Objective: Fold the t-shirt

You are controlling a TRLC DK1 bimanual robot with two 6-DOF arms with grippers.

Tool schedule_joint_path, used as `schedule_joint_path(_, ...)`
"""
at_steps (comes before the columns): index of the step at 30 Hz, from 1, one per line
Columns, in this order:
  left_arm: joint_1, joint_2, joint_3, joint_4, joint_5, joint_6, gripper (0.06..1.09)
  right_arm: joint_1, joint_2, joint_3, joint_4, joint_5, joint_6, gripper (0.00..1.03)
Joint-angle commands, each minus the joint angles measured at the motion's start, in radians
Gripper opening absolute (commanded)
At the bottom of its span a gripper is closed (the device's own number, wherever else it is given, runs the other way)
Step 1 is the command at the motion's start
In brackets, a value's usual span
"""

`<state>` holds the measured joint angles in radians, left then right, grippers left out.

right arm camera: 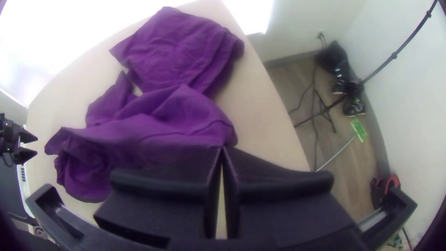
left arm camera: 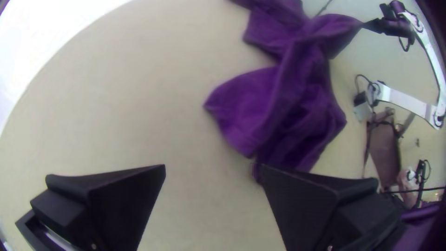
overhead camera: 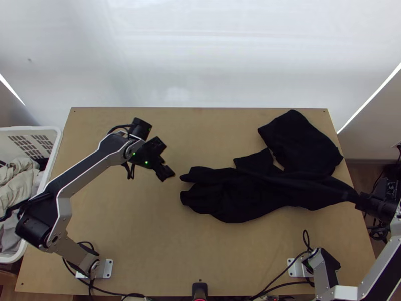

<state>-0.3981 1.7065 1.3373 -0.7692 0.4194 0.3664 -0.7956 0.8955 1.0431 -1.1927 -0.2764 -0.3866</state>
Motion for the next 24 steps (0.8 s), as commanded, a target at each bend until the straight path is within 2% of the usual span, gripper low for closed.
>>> schedule_joint_path(1, -0.021, 0.033, 0.072, -0.229, 0.183, 0.014, 1.04, -0.001, -0.006, -0.006, 0.004, -0.001, 0.005, 0.03)
schedule_joint_path(9, -0.021, 0.035, 0.048, -0.107, 0.179, 0.022, 1.04, 0.019, -0.012, -0.011, 0.008, -0.003, 0.015, 0.03)
schedule_joint_path(17, -0.051, 0.137, 0.103, -0.033, 0.167, -0.02, 1.04, 0.032, -0.01, 0.0, 0.01, -0.003, 0.031, 0.03)
schedule_joint_path(23, -0.113, 0.212, 0.105, -0.042, 0.116, 0.039, 1.03, 0.041, -0.006, 0.009, 0.019, -0.003, 0.043, 0.03)
schedule_joint_path(24, -0.125, 0.223, 0.102, -0.048, 0.104, 0.057, 0.99, 0.041, -0.006, 0.011, 0.021, -0.003, 0.045, 0.03)
